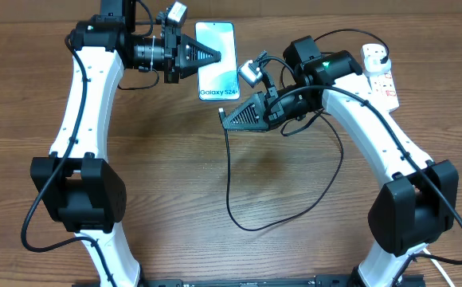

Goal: Plug charger to phone and switch on socket

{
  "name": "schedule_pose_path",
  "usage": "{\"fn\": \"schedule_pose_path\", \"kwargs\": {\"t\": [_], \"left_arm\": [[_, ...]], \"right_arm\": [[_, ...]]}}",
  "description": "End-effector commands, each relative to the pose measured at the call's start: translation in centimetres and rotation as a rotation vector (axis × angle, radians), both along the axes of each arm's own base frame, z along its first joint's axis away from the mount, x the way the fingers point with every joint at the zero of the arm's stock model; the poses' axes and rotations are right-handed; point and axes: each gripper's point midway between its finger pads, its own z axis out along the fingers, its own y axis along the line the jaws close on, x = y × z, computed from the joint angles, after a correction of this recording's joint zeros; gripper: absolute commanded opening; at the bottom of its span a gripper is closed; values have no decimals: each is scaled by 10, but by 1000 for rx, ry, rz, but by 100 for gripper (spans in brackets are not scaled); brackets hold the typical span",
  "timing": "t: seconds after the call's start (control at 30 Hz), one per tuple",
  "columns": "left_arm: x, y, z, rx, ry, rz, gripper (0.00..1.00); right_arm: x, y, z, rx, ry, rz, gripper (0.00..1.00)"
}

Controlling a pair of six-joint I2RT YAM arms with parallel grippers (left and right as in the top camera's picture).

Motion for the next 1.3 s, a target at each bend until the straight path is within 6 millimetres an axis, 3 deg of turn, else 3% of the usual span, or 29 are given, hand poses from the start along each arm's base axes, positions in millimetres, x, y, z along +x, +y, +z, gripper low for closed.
{"fn": "schedule_pose_path", "kwargs": {"t": [0.0,0.6,1.27], "left_arm": [[-2,-2,6,-30,26,-9,4],[-3,-2,7,-37,32,-12,4],[-2,-2,6,-31,3,-14,4]], "right_arm": [[1,0,9,11,10,-1,4],[16,5,4,-45,29,-27,4],[16,4,5,-46,38,-29,4]]}}
